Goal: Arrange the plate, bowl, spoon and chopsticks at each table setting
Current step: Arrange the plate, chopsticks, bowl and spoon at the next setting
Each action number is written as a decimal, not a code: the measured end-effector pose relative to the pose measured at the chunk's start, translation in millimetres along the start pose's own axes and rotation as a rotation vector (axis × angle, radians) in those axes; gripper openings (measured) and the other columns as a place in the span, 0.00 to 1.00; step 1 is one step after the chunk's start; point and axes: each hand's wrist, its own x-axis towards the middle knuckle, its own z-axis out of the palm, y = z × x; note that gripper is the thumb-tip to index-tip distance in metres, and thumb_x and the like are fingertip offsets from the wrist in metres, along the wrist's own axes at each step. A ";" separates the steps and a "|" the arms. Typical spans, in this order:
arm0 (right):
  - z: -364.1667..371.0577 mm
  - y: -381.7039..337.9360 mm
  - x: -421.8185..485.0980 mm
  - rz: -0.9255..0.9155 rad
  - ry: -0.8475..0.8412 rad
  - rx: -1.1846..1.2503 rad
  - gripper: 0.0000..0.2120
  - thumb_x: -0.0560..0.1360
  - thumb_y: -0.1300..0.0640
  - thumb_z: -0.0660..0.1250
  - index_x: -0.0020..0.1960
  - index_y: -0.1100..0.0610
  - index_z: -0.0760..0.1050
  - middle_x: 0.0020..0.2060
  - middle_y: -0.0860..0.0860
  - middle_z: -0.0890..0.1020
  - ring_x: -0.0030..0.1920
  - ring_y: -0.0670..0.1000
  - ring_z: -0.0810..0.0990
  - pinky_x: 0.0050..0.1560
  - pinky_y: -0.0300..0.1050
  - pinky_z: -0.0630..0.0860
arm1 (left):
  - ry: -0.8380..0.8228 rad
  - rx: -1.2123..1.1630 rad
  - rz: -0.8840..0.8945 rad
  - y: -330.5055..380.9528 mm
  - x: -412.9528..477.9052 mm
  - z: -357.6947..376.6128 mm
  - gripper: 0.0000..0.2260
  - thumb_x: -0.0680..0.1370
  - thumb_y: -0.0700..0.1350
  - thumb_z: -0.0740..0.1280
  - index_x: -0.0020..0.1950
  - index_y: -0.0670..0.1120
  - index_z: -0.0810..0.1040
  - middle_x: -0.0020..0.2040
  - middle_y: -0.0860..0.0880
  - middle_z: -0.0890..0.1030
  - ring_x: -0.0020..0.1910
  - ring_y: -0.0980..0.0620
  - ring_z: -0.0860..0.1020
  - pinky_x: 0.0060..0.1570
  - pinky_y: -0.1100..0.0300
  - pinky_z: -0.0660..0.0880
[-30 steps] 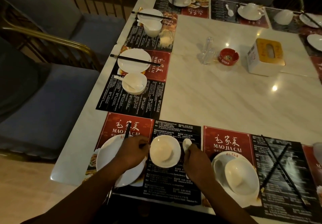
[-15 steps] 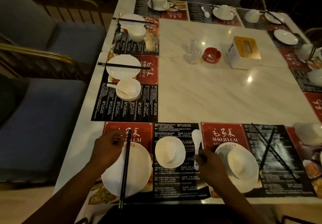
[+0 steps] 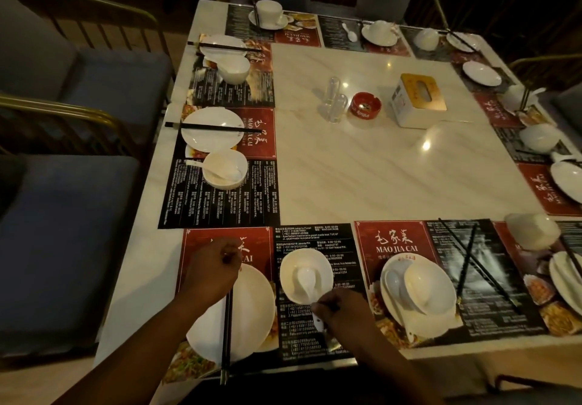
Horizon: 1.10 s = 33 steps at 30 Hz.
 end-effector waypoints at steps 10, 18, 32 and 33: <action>-5.3 4.3 14.1 0.007 0.011 0.021 0.12 0.73 0.47 0.73 0.38 0.55 0.80 0.31 0.48 0.85 0.29 0.47 0.84 0.30 0.41 0.79 | -0.079 0.009 0.005 13.1 -5.2 18.6 0.11 0.78 0.42 0.70 0.55 0.57 0.79 0.51 0.53 0.83 0.50 0.52 0.82 0.55 0.47 0.80; -22.0 12.3 38.3 -0.071 0.158 -0.179 0.10 0.81 0.48 0.63 0.59 0.51 0.74 0.50 0.49 0.84 0.45 0.45 0.81 0.50 0.45 0.79 | -0.272 0.062 -0.016 21.4 -18.2 53.1 0.12 0.79 0.42 0.68 0.61 0.53 0.79 0.50 0.58 0.82 0.47 0.59 0.81 0.51 0.56 0.81; -13.7 36.9 41.6 -0.184 0.105 -0.206 0.16 0.79 0.53 0.65 0.66 0.50 0.74 0.54 0.48 0.83 0.49 0.46 0.80 0.53 0.46 0.80 | -0.297 -0.024 -0.107 14.8 -30.7 78.8 0.20 0.75 0.37 0.72 0.62 0.56 0.79 0.53 0.52 0.82 0.53 0.52 0.80 0.49 0.51 0.83; -13.9 37.7 40.9 -0.181 0.105 -0.193 0.16 0.79 0.53 0.65 0.67 0.50 0.74 0.54 0.48 0.83 0.49 0.46 0.80 0.52 0.47 0.80 | -0.294 -0.028 -0.111 13.9 -30.9 79.8 0.20 0.75 0.37 0.73 0.63 0.56 0.79 0.54 0.52 0.82 0.54 0.52 0.80 0.50 0.50 0.83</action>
